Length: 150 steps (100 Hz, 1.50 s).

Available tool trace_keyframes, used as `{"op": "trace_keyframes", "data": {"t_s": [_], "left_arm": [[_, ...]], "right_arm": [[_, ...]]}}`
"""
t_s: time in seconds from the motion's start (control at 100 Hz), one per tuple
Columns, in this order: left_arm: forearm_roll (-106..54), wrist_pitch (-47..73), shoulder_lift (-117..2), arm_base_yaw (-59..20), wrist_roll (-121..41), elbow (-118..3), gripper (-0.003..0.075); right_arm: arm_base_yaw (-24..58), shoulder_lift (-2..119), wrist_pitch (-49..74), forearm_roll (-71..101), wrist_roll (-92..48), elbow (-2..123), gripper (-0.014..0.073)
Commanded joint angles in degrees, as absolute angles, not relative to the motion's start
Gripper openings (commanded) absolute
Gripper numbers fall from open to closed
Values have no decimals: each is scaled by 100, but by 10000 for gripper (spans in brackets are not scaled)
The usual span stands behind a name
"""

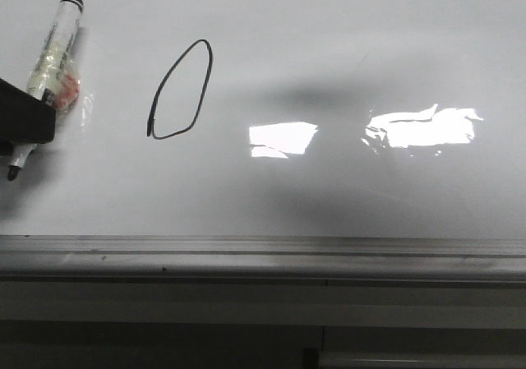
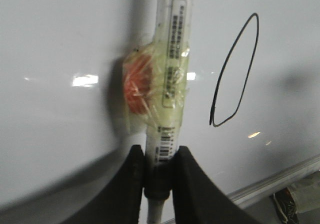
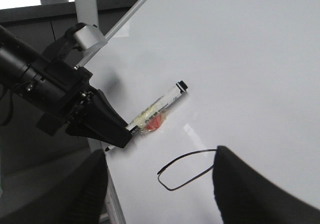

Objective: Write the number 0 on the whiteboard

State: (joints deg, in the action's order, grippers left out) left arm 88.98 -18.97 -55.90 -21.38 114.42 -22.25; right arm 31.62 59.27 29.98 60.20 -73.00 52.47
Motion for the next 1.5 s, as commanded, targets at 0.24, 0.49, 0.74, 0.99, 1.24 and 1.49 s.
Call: {"op": "trace_keyframes", "data": {"t_s": [0.24, 0.49, 0.74, 0.99, 1.24, 1.49], "left_arm": [[8546, -1893, -5605, -2120, 11519, -2382, 110], [8546, -1686, -5605, -2120, 11519, -2382, 350], [8610, -1731, -5605, -2120, 11519, -2382, 345], [8868, -2195, -5219, -2120, 11284, -2382, 345], [8861, -2140, -4672, -2120, 11284, -2246, 332], [8861, -2359, -4161, -2120, 11284, -1933, 307]], "right_arm": [[3129, 5823, 2883, 6189, -7355, 5383, 390], [3129, 5823, 2931, 6189, -7355, 5383, 390], [3129, 5823, 2931, 6189, -7355, 5383, 390], [3129, 5727, 2933, 6103, -7355, 5383, 390], [3129, 5359, 2891, 5873, -7355, 5251, 390], [3129, 4944, 2824, 5743, -7355, 4880, 383]]}}
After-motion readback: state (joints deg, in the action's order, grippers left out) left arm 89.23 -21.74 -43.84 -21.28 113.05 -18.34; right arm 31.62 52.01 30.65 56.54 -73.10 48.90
